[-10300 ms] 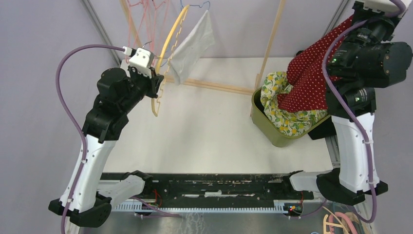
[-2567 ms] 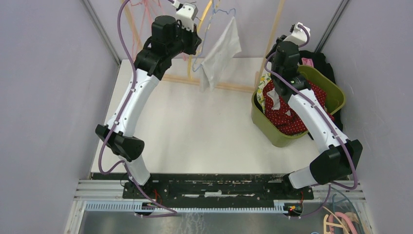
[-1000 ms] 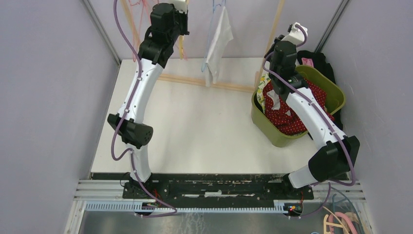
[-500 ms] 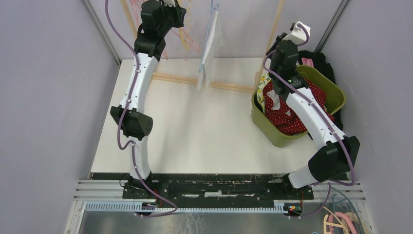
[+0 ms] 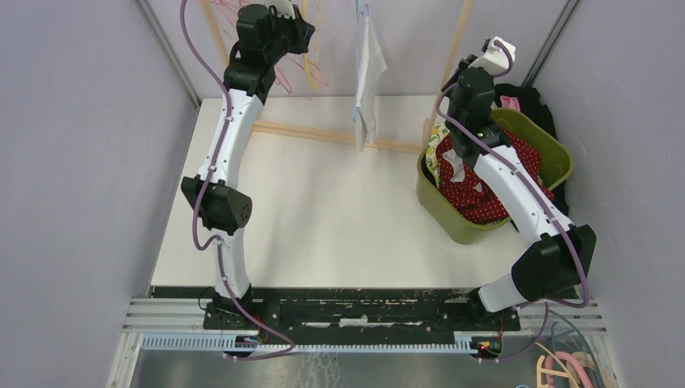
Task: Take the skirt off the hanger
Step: Place the hanger at the clothesline.
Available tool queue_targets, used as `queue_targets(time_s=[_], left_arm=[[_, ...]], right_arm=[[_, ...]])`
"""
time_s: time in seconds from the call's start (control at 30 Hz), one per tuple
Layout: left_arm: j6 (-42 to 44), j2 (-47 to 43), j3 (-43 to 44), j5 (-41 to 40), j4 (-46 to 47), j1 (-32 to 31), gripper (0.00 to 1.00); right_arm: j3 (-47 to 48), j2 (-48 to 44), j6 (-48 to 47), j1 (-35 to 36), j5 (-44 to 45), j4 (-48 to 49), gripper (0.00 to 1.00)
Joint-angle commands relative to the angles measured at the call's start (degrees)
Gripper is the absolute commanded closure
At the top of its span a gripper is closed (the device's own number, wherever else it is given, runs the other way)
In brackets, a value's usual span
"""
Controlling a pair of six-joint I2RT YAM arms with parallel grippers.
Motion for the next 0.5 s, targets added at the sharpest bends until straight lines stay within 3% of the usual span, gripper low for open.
queue_targets(time_s=[0.0,0.37,0.47], left_arm=[[0.5,-4.8,-2.4,1.1,-6.0,-0.1,0.97],[2.5,-9.5,-3.2,0.3,-10.5,-0.1,0.97],[4.0,-10.8,-3.9,4.8,-10.6,-0.1,0.97]], right_arm=[[0.0,-1.2,1.1,-0.4,-0.3,2.1,0.81],[0.3,-3.0,1.3,-0.2,-3.0,-1.0,0.8],[0.4,-3.3,1.2,-0.2,-3.6,-1.0,0.8]])
